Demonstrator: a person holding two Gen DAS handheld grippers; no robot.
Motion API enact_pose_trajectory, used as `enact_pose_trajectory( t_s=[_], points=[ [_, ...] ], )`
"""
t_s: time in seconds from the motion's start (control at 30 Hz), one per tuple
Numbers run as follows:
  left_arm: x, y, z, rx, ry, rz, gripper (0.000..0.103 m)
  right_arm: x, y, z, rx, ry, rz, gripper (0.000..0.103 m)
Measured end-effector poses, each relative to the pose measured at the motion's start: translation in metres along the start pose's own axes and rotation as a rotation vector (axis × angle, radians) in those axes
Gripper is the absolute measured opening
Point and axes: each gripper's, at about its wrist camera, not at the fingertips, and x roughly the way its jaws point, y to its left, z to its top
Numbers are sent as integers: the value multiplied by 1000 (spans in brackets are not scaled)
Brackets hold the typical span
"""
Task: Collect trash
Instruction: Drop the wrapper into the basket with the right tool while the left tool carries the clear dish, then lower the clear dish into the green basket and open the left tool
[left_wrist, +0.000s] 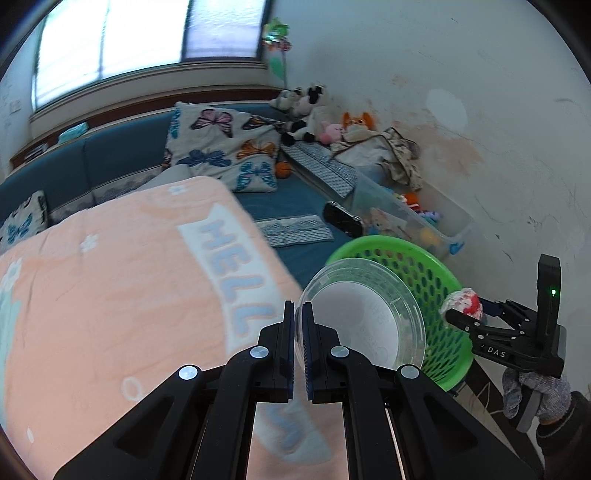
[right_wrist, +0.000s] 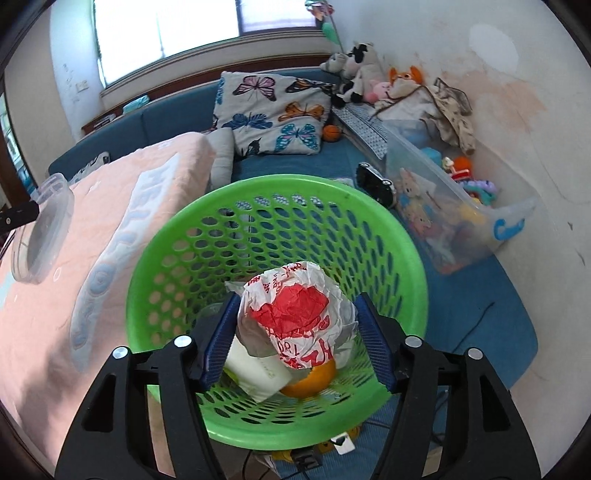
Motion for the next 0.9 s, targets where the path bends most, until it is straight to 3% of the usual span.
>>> enact_pose_trajectory(
  t_s=[0.57, 0.9],
  points=[
    [68, -72, 3, 89, 89, -43, 4, -41, -25, -22, 47, -47, 34, 68],
    [98, -85, -8, 97, 148, -42, 4, -48, -24, -36, 55, -46, 52, 68]
  ],
)
